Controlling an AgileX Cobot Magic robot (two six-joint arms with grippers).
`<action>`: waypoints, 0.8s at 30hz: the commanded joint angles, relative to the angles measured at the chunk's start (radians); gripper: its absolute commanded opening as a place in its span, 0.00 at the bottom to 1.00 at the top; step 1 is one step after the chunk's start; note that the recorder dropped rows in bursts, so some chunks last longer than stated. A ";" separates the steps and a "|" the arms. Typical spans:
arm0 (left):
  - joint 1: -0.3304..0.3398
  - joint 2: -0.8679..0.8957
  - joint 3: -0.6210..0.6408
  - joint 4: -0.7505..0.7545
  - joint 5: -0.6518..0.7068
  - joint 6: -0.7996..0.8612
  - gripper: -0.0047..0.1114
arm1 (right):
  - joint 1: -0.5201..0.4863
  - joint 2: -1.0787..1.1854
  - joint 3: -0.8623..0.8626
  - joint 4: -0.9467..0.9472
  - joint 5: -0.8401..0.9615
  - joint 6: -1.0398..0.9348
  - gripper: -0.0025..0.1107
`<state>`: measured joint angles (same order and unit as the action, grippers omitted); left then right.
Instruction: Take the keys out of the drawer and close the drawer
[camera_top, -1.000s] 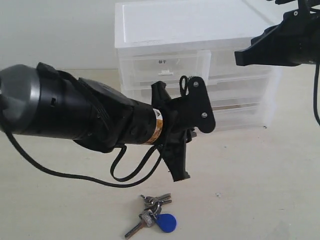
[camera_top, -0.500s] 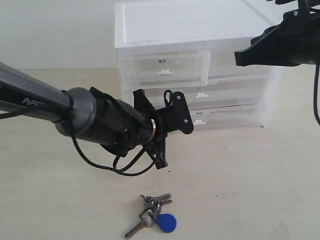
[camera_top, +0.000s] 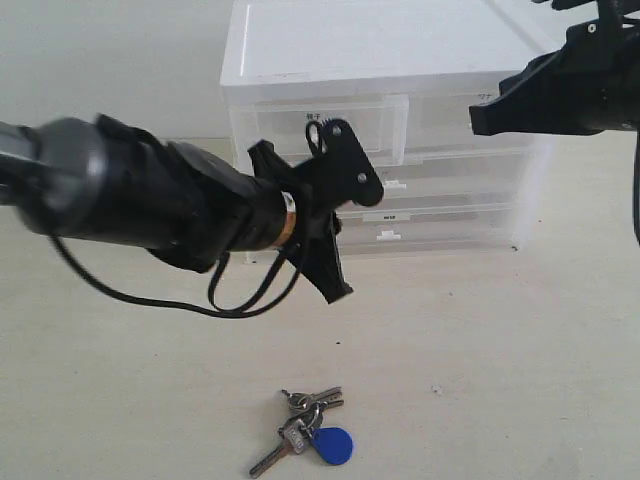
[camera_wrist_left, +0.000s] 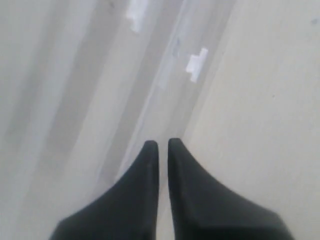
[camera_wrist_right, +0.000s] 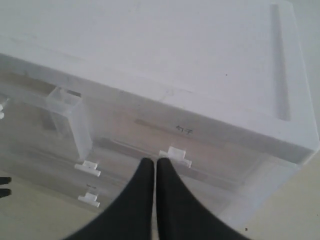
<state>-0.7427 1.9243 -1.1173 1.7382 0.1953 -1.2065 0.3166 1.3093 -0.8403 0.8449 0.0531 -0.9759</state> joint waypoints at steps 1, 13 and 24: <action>0.001 -0.290 0.144 0.006 -0.119 -0.058 0.08 | -0.005 -0.171 0.079 0.009 -0.043 0.015 0.02; 0.001 -0.891 0.409 -0.150 -0.482 -0.101 0.08 | -0.005 -0.716 0.398 0.007 -0.201 0.223 0.02; 0.001 -1.262 0.549 -0.244 -0.597 -0.118 0.08 | -0.005 -1.048 0.482 0.005 -0.136 0.313 0.02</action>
<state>-0.7421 0.7337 -0.5941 1.5224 -0.3944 -1.3012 0.3166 0.3051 -0.3634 0.8506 -0.1240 -0.6696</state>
